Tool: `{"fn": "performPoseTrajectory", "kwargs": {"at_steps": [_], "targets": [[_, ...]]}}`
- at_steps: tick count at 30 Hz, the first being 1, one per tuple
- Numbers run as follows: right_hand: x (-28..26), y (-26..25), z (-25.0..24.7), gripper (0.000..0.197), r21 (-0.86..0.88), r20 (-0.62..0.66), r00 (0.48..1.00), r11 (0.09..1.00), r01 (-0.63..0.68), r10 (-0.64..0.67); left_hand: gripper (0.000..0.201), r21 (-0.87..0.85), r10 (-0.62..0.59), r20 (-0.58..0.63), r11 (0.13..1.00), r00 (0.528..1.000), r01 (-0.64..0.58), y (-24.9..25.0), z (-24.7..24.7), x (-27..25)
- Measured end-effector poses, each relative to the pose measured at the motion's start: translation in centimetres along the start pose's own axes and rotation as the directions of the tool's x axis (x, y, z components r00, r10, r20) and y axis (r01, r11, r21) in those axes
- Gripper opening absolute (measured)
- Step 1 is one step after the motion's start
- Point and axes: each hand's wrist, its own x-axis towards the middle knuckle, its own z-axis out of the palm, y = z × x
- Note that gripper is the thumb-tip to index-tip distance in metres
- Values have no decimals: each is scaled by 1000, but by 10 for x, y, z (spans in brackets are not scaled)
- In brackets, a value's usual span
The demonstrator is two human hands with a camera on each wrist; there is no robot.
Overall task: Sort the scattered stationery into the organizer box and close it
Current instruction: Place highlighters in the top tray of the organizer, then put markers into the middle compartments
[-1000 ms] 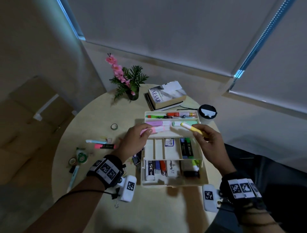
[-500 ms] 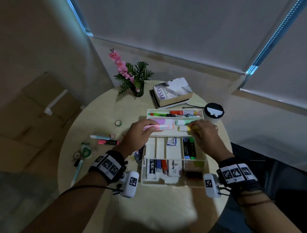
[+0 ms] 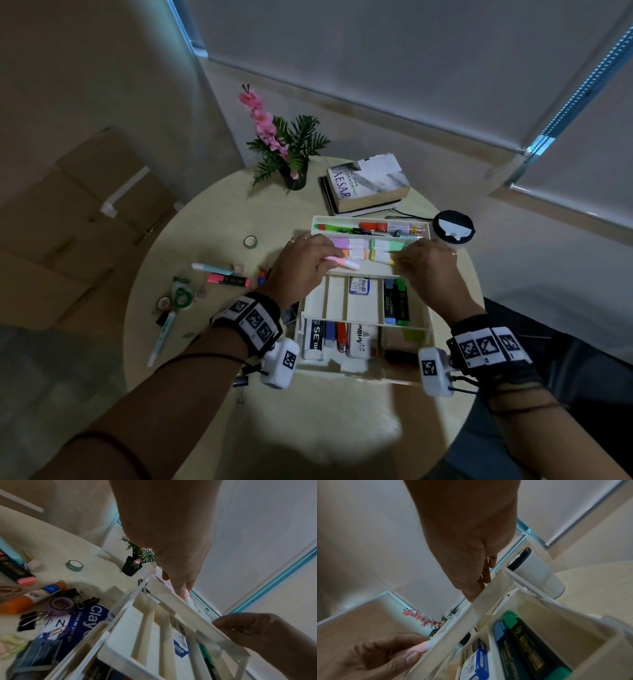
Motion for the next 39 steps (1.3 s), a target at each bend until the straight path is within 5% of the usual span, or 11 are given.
{"fn": "performPoseTrajectory", "kwargs": {"at_steps": [12, 18, 22, 30, 34, 39], "targets": [[-7, -22, -2, 17, -23, -119, 984, 991, -133, 130, 16, 84, 55, -27, 995, 998, -53, -3, 7, -6], [-22, -64, 12, 13, -6, -40, 998, 999, 46, -47, 30, 153, 63, -67, 987, 996, -52, -2, 11, -26], [-23, -81, 31, 28, -47, 63, 998, 999, 8, -5, 34, 118, 41, -60, 992, 997, -33, -7, 5, -40], [-13, -143, 42, 20, -34, -108, 990, 996, 82, -85, 31, 14, -111, -93, 994, 989, 113, -83, -41, -114], [4, -202, 78, 11, 74, 23, 978, 976, 206, -208, 25, -60, -241, -41, 969, 970, 238, -154, -58, -169], [33, -258, 159, 17, 106, 285, 938, 979, 175, -198, 20, -110, -425, -10, 900, 905, 421, -212, -77, -232]]}}
